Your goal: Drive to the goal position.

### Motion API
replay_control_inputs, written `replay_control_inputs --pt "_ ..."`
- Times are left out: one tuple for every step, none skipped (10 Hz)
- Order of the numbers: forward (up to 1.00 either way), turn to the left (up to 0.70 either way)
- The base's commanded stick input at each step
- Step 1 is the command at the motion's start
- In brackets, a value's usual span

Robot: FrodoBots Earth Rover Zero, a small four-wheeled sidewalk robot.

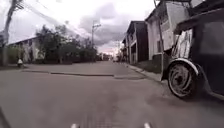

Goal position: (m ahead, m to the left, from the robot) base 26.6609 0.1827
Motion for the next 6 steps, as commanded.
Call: replay_control_inputs --pt "0.70 0.00" --pt "0.70 0.00" --pt "0.70 0.00" --pt "0.70 0.00" --pt "0.70 0.00" --pt "0.70 0.01"
